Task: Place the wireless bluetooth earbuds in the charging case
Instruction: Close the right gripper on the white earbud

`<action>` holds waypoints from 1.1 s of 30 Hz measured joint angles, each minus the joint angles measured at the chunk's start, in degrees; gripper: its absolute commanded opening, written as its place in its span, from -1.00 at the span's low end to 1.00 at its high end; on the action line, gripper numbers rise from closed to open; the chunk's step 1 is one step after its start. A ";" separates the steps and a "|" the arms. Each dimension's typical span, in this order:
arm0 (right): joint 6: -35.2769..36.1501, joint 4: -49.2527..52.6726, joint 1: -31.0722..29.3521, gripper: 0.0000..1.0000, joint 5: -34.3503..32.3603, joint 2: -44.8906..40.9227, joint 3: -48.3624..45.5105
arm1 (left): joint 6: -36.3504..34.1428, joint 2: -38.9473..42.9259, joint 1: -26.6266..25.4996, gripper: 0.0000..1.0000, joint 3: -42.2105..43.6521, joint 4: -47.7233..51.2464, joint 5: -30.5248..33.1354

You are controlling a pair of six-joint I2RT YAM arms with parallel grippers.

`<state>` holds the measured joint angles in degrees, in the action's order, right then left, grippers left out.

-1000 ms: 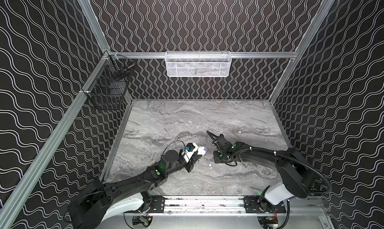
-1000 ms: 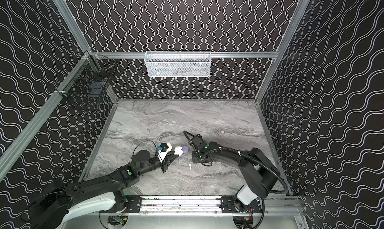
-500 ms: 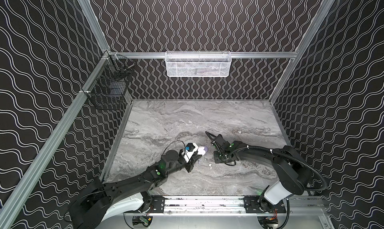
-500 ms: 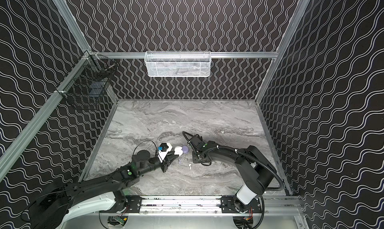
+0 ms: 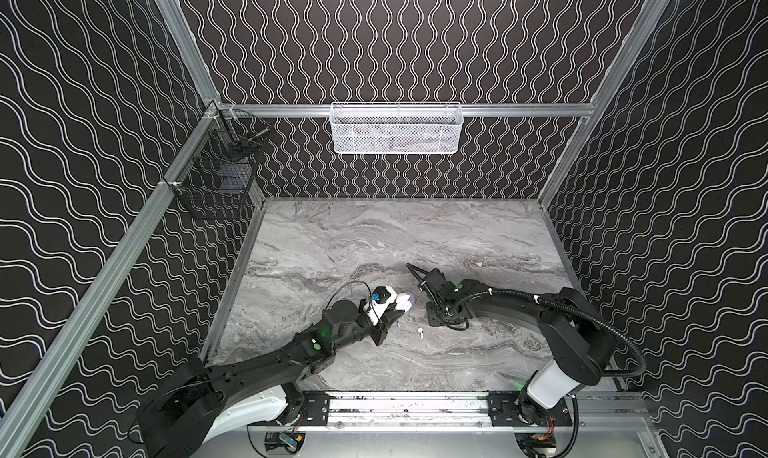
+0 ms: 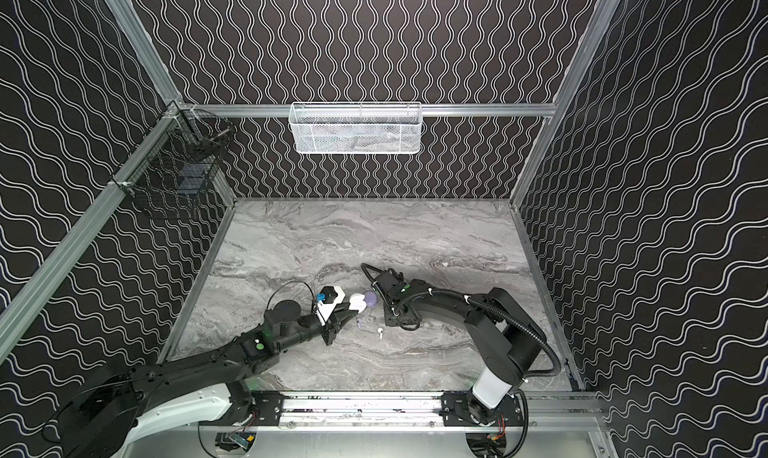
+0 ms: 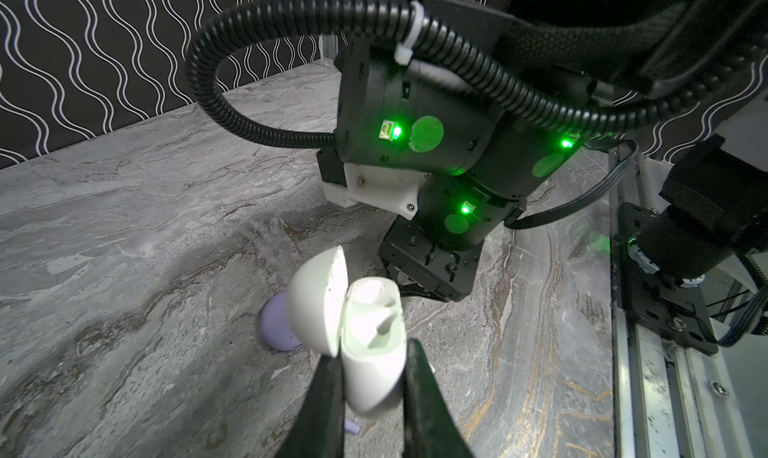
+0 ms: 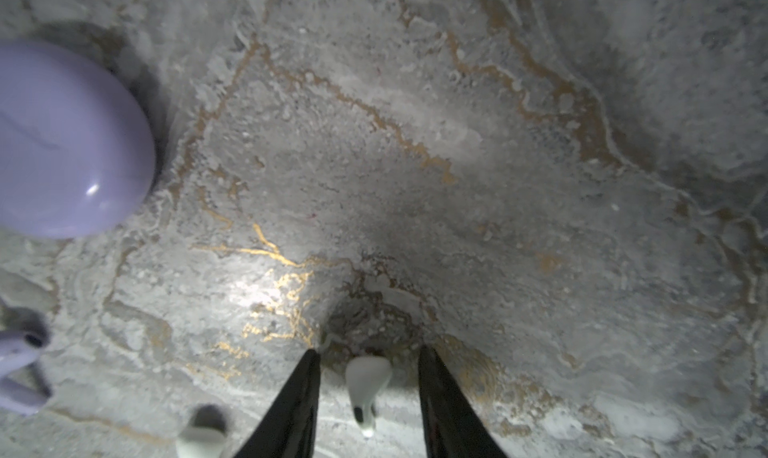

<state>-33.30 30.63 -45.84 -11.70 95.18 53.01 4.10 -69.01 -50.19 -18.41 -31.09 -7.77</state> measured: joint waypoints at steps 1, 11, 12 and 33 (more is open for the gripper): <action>-0.09 0.22 -0.09 -0.18 0.00 0.15 0.15 | 0.00 0.00 0.00 -1.00 0.00 -0.02 0.00; -0.31 0.85 -0.24 -0.20 0.02 2.08 1.88 | 0.02 0.00 -0.07 -1.00 0.00 -0.02 -0.22; -0.31 0.98 -0.24 -0.21 0.02 2.16 1.88 | 0.02 0.00 -0.07 -1.00 0.00 -0.02 -0.22; -0.26 1.95 -0.17 -0.40 0.11 2.45 2.29 | 0.00 0.24 -0.17 -1.00 0.00 -0.02 -0.39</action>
<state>-33.56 32.58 -46.02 -11.60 97.62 55.31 4.10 -68.77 -50.37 -18.41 -31.11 -8.16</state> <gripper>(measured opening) 0.307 0.193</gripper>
